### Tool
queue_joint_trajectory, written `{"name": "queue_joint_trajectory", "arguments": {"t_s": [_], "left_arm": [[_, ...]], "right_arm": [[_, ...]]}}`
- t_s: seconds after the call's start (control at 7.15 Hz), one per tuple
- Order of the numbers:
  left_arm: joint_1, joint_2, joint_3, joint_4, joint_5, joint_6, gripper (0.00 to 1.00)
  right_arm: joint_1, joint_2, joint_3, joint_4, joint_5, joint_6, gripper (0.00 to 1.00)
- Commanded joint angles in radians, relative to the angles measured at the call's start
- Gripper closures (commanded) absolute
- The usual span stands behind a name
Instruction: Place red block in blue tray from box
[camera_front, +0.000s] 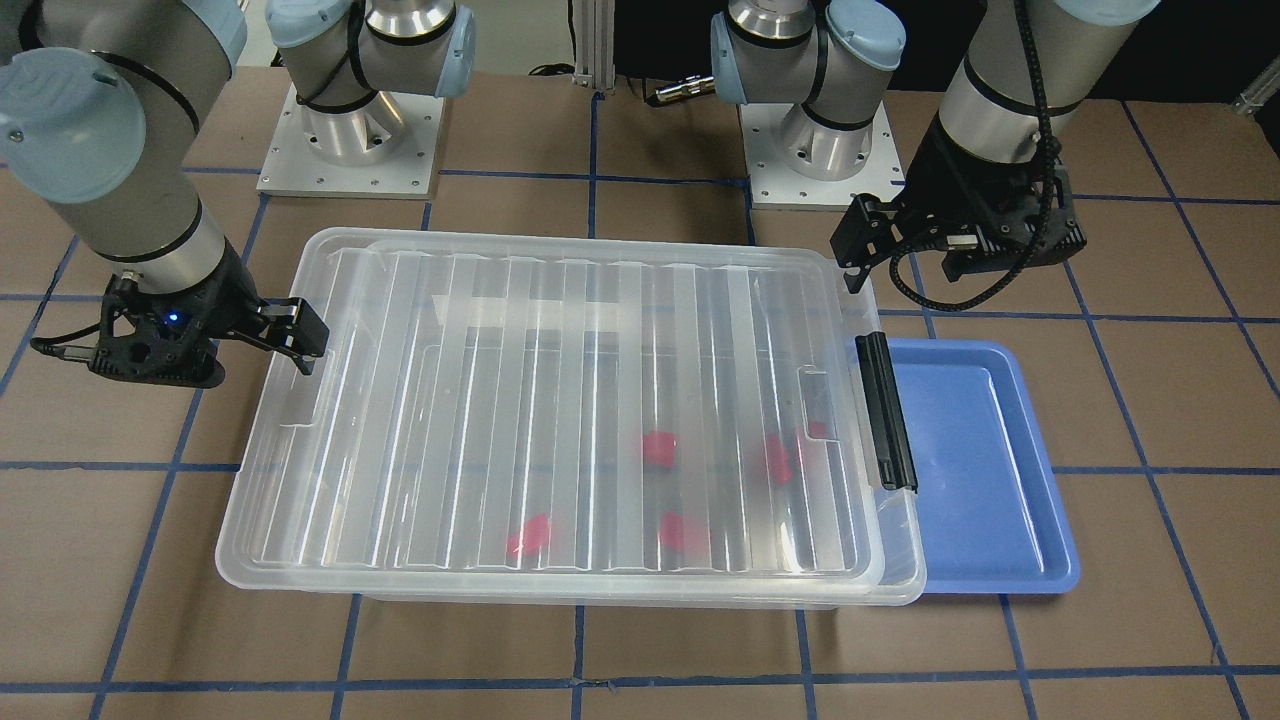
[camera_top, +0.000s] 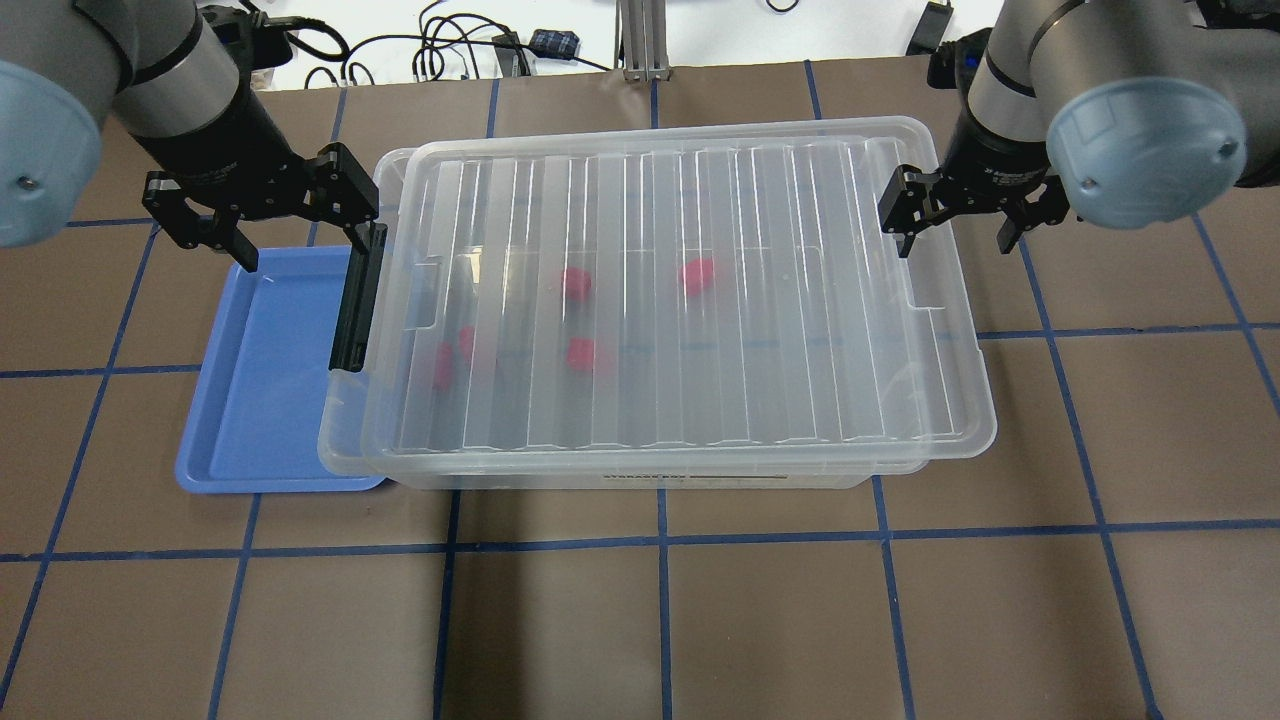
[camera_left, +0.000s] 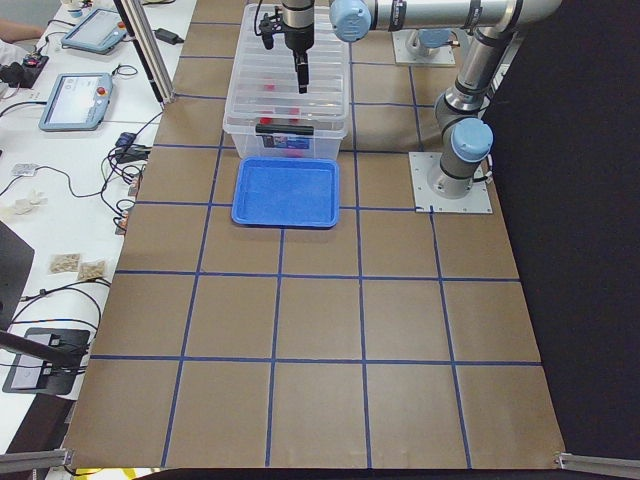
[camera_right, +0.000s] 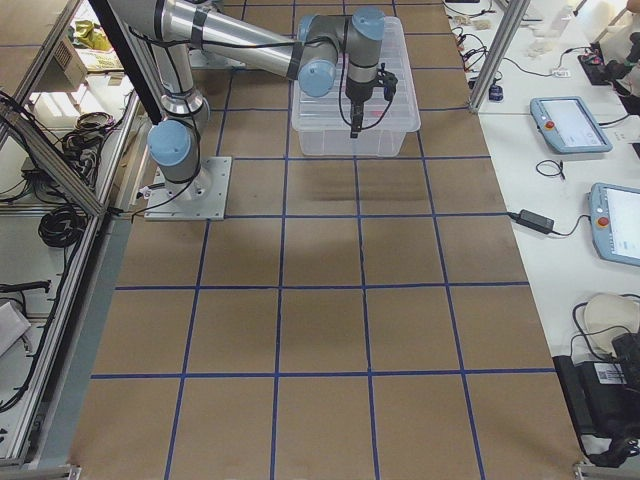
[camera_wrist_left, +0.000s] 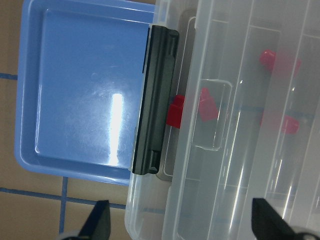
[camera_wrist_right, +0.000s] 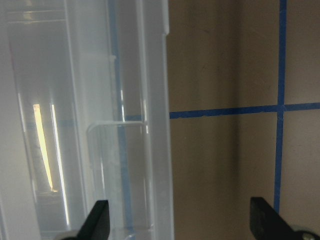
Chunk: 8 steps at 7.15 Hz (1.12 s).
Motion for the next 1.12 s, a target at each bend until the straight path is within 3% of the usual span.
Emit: {"name": "queue_joint_trajectory", "arguments": {"t_s": [0.0,0.98], "left_arm": [[0.000,-0.002,-0.004,0.001,-0.003,-0.007,0.00],[-0.006,-0.009,-0.006,0.023,0.000,-0.001,0.00]], "right_arm": [[-0.010,0.000,0.038,-0.052,0.000,-0.017,0.00],[-0.067,0.003,0.041,-0.072,-0.003,-0.096,0.00]]}}
